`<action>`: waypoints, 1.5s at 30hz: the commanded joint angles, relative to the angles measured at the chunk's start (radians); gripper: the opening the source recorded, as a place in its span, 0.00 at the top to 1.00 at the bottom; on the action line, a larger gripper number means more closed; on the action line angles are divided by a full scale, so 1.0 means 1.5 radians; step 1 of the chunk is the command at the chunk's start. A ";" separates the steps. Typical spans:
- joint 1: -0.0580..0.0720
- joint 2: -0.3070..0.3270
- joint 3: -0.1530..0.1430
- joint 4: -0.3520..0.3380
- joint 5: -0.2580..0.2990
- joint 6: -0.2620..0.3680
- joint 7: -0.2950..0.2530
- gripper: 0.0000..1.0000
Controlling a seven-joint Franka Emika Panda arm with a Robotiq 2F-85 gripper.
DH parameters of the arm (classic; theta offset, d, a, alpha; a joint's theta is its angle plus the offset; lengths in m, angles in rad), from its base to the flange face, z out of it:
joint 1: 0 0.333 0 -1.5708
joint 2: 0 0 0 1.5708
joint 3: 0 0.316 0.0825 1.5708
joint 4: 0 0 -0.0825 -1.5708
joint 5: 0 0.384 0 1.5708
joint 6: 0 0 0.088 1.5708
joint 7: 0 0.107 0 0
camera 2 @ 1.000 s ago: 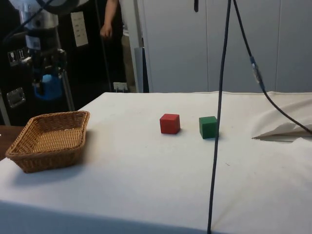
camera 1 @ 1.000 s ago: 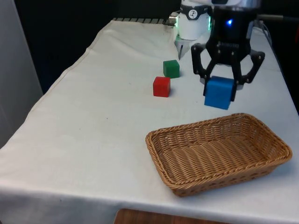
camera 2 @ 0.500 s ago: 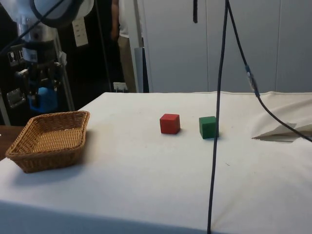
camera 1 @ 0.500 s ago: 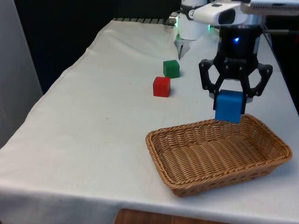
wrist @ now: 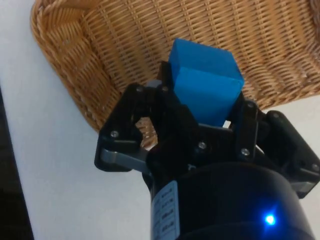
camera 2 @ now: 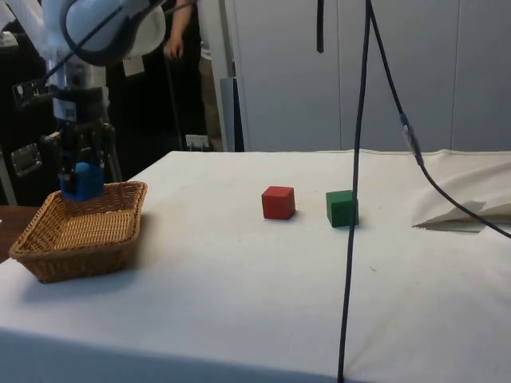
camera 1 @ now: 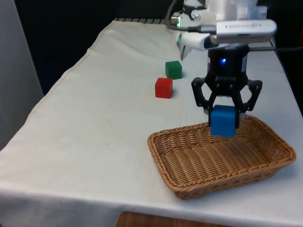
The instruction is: Pick up the blue cube and place it into the basket.
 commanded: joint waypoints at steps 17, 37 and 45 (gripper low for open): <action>0.004 0.091 0.001 0.045 0.003 0.057 -0.001 1.00; 0.003 0.114 0.001 0.061 0.001 0.061 -0.003 0.03; 0.003 0.114 0.001 0.061 0.001 0.061 -0.003 0.00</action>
